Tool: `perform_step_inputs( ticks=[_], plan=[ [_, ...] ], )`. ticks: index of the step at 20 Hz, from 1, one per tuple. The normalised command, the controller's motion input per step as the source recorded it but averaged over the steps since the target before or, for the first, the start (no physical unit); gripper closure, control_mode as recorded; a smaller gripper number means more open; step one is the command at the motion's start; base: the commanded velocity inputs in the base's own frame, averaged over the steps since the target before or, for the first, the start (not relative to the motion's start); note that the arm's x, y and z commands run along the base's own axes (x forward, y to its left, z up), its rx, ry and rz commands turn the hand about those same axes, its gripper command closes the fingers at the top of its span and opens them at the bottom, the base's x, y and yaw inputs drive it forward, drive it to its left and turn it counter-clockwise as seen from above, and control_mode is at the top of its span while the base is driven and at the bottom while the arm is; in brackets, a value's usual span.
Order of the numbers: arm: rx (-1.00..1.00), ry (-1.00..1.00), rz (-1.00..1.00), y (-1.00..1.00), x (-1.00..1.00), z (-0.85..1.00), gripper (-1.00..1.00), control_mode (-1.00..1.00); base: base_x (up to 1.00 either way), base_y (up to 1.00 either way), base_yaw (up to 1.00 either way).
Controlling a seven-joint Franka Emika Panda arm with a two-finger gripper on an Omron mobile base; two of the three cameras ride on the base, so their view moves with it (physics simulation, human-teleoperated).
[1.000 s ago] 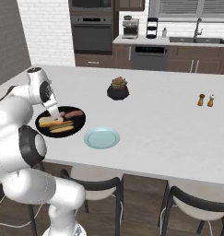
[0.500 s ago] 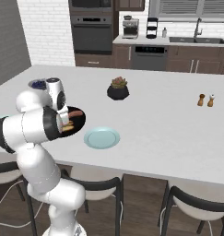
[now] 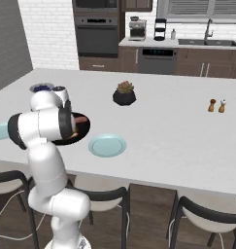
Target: Place one bun and one sausage from the bowl on each plate.
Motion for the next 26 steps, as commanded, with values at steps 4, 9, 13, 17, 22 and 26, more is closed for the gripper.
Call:
perform_step_inputs(
  ticks=[4,9,13,17,22,26],
  plan=[
    [0.00,0.07,0.00,0.20,0.27,-0.26,-1.00,-1.00,0.00,0.00,0.00],
    [0.00,0.07,0.00,0.14,0.25,-0.24,-1.00,-1.00,0.00,0.00,0.00],
    [0.00,0.05,0.00,0.06,0.18,-0.27,-1.00,-1.00,0.00,0.00,0.00],
    [0.00,0.01,0.00,0.04,0.20,-0.25,-1.00,-1.00,0.00,0.00,0.00],
    [0.00,0.00,0.00,0.00,0.00,0.00,-1.00,-1.00,0.00,0.00,0.00],
    [0.00,0.00,0.00,0.00,0.00,0.00,1.00,-1.00,0.00,0.00,0.00]
  ],
)
